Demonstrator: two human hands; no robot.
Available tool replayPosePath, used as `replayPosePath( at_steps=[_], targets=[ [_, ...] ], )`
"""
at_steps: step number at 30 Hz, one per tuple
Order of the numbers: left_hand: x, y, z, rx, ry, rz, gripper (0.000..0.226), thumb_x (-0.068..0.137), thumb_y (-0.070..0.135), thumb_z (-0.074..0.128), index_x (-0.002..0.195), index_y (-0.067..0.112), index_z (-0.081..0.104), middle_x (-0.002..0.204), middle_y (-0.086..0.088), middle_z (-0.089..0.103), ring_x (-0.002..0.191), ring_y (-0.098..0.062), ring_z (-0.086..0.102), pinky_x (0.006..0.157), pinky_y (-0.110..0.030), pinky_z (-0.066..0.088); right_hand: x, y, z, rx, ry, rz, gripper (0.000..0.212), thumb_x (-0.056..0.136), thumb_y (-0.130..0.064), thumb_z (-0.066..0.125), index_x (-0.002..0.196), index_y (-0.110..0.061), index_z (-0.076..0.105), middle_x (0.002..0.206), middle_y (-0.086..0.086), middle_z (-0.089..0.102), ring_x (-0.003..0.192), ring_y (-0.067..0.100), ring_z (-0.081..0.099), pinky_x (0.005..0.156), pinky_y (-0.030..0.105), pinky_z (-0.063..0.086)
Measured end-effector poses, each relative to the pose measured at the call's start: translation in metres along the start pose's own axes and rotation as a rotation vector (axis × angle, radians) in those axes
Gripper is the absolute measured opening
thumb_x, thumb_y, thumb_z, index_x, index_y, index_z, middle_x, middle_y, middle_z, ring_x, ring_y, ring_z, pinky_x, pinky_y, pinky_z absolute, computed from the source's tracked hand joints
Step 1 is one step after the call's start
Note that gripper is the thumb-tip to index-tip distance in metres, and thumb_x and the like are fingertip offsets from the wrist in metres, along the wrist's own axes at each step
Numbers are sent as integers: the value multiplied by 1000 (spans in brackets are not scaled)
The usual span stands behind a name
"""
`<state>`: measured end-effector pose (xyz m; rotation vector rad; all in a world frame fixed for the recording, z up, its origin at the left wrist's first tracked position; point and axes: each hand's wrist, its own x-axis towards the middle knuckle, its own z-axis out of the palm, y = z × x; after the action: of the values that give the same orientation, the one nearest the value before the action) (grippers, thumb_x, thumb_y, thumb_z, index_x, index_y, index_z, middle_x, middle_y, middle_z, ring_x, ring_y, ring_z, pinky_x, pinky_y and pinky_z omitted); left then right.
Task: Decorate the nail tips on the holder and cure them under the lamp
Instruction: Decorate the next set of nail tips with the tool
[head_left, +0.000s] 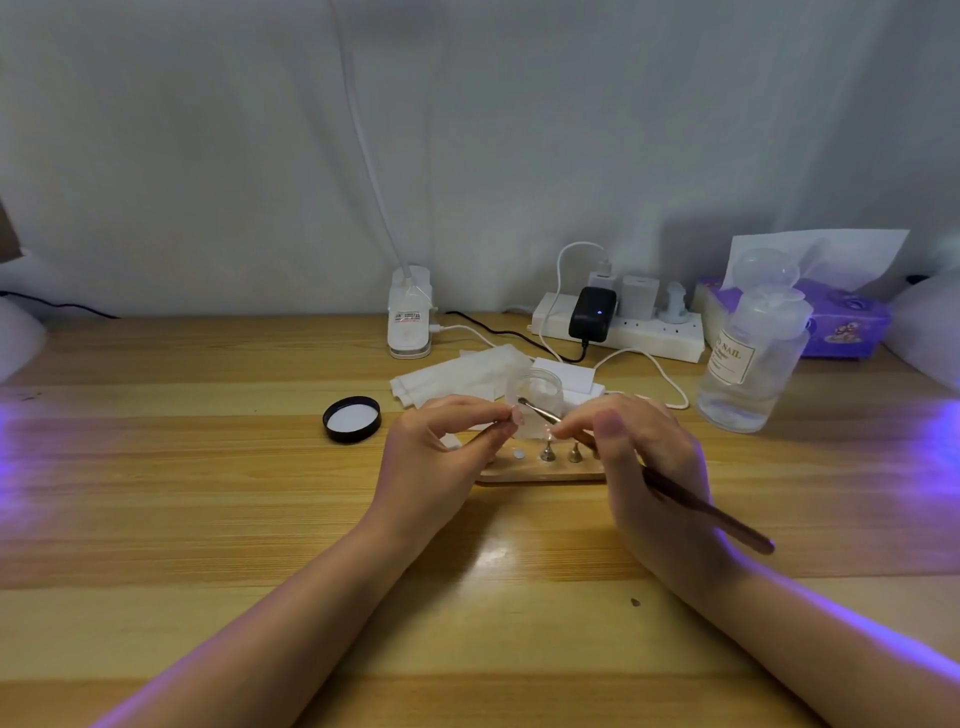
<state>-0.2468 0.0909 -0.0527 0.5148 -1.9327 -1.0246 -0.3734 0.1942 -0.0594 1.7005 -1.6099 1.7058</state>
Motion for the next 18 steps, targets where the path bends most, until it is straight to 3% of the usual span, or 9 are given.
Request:
replayPosePath(
  at_steps=[7,11,13,18],
  targets=[
    [0,-1,1,-19,4,-3,18,74,11,71,89,21,72,85,9,70,85,-7,64,77,-34,53,-4,-1,-2,54,-1,6,57,97,-45,25,65,-19,63,70,-8,62,74,-8,55,75,37,38],
    [1,-2,1,-23,0,4,17,73,14,71,88,20,73,85,8,70,84,-7,63,75,-28,52,-1,-2,-2,68,39,-6,44,98,-35,29,72,-23,62,69,-8,62,74,2,58,72,44,43],
    [1,-2,1,-16,3,15,16,73,13,71,87,21,73,84,9,70,84,-6,64,75,-26,52,0,-2,0,20,12,-2,45,98,-40,27,79,-21,63,72,-8,64,76,5,60,74,45,44],
    [1,-2,1,-30,16,2,16,73,17,69,87,25,71,86,9,70,84,-9,64,75,-37,54,-2,-2,-1,2,-8,15,58,97,-45,26,70,-14,67,67,-11,62,72,-4,56,74,37,39]
  ],
)
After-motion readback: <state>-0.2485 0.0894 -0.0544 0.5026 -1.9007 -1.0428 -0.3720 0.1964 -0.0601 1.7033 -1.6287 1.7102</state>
